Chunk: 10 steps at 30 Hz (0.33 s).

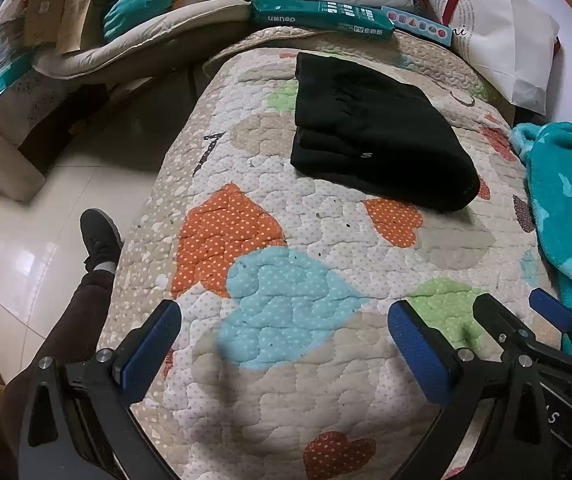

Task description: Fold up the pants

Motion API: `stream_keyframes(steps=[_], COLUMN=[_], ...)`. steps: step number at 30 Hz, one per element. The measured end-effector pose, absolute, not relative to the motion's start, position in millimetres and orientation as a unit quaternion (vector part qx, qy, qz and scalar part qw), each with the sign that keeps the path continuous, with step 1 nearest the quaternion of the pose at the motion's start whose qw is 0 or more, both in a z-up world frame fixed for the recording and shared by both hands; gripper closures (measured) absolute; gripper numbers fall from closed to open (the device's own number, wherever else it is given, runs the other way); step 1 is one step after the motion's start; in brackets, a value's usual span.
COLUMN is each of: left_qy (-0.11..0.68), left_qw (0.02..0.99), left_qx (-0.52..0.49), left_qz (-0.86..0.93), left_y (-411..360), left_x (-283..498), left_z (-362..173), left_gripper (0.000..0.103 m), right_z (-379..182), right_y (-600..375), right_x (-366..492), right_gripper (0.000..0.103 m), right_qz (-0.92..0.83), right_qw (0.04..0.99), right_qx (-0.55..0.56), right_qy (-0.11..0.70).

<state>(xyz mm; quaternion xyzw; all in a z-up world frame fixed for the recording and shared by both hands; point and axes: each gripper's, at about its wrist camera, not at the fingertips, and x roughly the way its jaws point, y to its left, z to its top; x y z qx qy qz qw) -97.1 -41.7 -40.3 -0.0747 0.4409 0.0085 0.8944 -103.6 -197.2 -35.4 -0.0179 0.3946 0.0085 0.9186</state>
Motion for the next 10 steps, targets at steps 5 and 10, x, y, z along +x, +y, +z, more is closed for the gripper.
stream_keyframes(steps=[5,10], left_qy=[0.446,0.446], left_qw=[0.891,0.890], left_qx=[-0.085,-0.089], left_qz=[0.012,0.023], left_y=[-38.5,-34.0], left_x=[-95.3,-96.8], left_z=[-39.5,-36.1], left_gripper=[0.000,0.000], right_z=[-33.1,-31.2], right_y=[-195.0,-195.1], right_x=[-104.5,-102.7], right_gripper=[0.013,0.011], right_qz=[0.013,0.023], right_qw=[0.921,0.923], right_qx=[-0.019,-0.011], right_qy=[0.388,0.384])
